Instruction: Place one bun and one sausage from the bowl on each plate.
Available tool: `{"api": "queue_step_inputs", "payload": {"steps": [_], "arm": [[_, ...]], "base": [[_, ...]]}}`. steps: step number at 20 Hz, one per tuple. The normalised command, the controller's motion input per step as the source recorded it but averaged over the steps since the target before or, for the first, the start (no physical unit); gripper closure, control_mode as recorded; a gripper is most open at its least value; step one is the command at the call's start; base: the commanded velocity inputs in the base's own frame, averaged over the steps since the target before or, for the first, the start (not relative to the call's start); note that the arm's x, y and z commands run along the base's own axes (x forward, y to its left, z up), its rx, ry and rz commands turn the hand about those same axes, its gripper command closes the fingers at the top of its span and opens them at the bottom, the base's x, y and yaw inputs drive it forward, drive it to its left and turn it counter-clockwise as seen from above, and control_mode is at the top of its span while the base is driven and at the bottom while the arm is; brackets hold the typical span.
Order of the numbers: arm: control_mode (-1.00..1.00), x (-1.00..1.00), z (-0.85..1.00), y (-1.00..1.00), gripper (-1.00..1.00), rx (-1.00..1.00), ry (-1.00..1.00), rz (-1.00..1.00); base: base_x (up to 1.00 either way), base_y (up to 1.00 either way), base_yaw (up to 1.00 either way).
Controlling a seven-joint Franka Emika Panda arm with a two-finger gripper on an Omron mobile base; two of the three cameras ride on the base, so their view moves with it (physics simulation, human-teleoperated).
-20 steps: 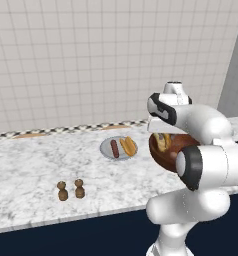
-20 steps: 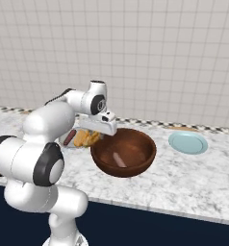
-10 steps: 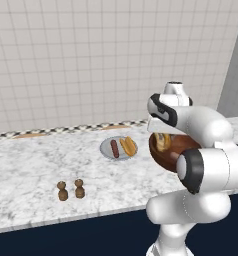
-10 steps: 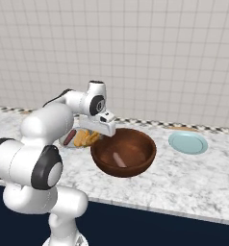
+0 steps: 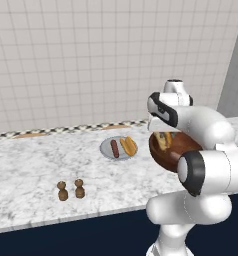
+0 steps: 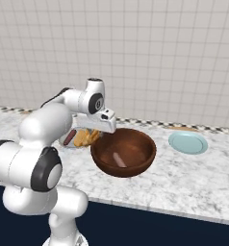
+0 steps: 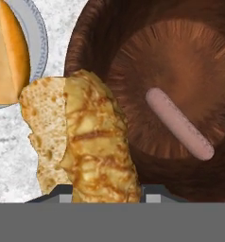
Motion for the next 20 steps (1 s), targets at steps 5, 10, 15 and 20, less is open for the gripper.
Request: {"api": "queue_step_inputs", "payload": {"steps": [5,10,15,20], "arm": [[1.00,0.00,0.03,0.00,1.00,0.00,-0.01,0.01],[1.00,0.00,0.00,0.00,1.00,0.00,0.00,0.00],[1.00,0.00,0.00,0.00,1.00,0.00,0.00,0.00],[1.00,0.00,0.00,0.00,1.00,0.00,0.00,0.00]], "base": [[-0.15,-0.28,0.01],[-0.05,-0.99,0.00],[0.00,-0.90,-0.02],[0.04,-0.59,-0.04]]}}
